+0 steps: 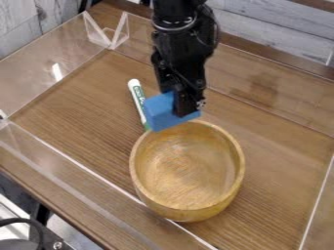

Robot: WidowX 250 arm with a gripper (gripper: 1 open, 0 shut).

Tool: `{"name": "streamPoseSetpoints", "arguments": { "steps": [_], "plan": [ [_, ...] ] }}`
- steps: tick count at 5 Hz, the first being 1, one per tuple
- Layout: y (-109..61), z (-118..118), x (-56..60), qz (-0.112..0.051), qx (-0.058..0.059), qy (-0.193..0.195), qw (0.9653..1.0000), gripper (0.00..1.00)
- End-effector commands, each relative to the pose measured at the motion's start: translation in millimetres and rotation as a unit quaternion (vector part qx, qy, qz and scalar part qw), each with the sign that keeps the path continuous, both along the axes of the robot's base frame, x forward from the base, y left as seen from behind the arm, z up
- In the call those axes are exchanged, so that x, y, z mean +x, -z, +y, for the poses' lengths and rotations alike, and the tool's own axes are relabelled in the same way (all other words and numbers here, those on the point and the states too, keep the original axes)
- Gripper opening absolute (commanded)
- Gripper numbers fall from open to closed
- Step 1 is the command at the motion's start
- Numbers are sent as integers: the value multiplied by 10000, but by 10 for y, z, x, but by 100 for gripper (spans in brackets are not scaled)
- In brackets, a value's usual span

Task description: Remove the blue block from inside the brown bowl and put it on the table

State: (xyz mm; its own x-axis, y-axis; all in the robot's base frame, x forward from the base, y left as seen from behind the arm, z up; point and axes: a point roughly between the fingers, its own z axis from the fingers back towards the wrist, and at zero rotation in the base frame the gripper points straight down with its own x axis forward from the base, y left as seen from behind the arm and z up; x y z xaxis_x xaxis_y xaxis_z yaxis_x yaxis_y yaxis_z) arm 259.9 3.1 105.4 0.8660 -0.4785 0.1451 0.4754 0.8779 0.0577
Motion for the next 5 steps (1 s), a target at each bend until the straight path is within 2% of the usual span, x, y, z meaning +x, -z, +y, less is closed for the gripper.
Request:
{"name": "streamPoseSetpoints", "arguments": {
  "steps": [1, 2, 5],
  "plan": [
    [-150, 43, 7, -279, 11, -7, 9996, 0],
    [-154, 155, -15, -282, 36, -2, 9996, 0],
    [-93, 604, -145, -341, 10, 119, 9993, 0]
  ]
}}
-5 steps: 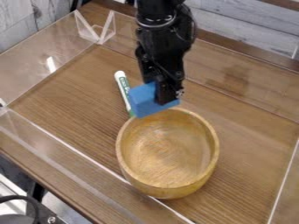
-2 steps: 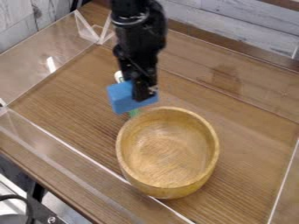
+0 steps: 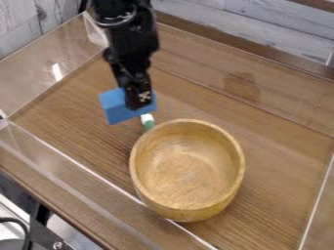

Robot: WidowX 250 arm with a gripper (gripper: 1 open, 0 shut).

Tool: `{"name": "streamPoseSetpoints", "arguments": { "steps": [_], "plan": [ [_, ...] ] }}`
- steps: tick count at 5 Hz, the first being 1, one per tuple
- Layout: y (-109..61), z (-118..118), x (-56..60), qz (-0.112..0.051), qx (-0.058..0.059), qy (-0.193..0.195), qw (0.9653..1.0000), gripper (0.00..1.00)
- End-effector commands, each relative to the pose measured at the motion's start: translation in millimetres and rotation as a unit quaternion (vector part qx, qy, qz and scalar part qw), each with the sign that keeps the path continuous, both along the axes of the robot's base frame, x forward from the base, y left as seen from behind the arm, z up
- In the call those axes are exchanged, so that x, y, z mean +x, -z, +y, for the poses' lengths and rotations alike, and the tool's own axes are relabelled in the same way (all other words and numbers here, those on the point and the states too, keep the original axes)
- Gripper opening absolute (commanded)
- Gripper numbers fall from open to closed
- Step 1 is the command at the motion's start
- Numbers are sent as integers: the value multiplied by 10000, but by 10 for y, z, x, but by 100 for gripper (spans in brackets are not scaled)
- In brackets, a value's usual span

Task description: Remove the blue block from inside the brown bowl and put it on the table

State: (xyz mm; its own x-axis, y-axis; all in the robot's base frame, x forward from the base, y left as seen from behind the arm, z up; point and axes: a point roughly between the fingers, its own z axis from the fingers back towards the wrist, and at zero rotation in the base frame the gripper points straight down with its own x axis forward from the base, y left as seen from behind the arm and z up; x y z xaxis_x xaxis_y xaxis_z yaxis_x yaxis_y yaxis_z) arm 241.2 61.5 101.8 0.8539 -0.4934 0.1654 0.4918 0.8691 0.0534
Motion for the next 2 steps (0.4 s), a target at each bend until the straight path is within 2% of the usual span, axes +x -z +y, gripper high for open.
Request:
{"name": "streamPoseSetpoints", "arguments": {
  "steps": [1, 2],
  "plan": [
    [-123, 73, 3, -255, 63, 12, 9997, 0],
    [-84, 81, -11, -252, 47, 33, 9997, 100]
  ]
}}
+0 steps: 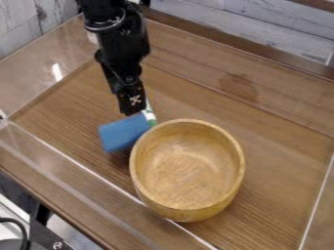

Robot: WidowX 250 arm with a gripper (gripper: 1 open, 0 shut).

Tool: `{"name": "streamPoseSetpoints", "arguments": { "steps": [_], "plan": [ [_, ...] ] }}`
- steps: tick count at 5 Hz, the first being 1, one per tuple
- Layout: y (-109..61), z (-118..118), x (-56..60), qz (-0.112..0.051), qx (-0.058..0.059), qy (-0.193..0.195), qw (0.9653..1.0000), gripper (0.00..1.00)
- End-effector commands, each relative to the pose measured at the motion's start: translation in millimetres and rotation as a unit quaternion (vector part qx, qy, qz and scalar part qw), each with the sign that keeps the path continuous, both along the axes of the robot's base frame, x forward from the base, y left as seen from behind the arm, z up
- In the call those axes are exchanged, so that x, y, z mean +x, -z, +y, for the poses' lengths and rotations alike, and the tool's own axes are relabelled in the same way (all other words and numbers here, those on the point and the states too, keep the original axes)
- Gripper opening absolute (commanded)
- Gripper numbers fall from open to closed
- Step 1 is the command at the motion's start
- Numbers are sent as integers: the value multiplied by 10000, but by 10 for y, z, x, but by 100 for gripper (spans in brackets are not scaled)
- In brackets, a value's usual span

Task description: Remove the blue block from inside the brown bowl and put it on the table

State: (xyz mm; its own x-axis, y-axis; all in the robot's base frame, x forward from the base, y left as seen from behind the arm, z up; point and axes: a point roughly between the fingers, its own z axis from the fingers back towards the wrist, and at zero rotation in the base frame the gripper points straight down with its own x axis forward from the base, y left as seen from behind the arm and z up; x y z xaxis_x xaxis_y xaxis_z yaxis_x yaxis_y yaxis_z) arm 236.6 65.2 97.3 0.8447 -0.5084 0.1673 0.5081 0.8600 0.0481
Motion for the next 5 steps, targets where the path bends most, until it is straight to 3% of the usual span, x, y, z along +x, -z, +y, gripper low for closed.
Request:
{"name": "streamPoseSetpoints", "arguments": {
  "steps": [1, 5],
  "plan": [
    [-76, 54, 32, -261, 64, -78, 9996, 100],
    [162, 125, -82, -212, 49, -59, 9997, 100]
  ]
}}
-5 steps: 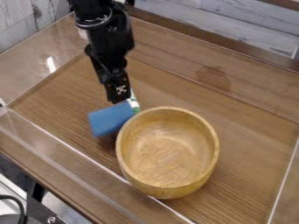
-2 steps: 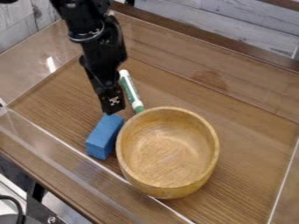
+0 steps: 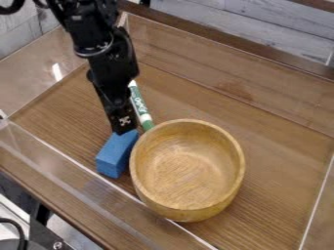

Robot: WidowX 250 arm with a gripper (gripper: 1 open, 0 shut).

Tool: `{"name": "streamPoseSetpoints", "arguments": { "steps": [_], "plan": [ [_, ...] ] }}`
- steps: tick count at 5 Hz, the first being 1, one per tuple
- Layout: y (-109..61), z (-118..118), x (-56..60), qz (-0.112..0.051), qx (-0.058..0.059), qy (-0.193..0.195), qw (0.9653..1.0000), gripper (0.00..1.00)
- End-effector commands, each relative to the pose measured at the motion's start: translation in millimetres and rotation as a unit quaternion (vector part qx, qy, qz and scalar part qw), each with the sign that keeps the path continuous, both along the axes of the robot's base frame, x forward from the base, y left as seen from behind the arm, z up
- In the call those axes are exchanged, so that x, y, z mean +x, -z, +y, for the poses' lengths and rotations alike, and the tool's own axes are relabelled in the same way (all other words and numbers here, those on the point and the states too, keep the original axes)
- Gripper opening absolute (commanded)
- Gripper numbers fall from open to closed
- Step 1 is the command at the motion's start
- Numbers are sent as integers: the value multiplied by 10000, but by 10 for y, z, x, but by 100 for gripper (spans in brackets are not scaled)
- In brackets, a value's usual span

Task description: Remove the blue block from inside the brown bowl and put it on the table

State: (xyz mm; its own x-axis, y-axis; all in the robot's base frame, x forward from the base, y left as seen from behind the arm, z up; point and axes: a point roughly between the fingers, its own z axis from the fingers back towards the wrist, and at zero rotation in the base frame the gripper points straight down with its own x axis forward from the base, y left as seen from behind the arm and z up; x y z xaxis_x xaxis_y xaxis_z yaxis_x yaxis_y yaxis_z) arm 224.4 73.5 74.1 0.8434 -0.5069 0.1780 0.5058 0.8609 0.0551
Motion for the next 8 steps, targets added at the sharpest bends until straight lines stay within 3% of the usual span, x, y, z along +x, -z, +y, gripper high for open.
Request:
{"name": "streamPoseSetpoints", "arguments": {
  "steps": [1, 8],
  "plan": [
    [16, 49, 33, -134, 53, -48, 9999, 100],
    [432, 59, 28, -43, 9, -248, 9997, 100]
  ]
}}
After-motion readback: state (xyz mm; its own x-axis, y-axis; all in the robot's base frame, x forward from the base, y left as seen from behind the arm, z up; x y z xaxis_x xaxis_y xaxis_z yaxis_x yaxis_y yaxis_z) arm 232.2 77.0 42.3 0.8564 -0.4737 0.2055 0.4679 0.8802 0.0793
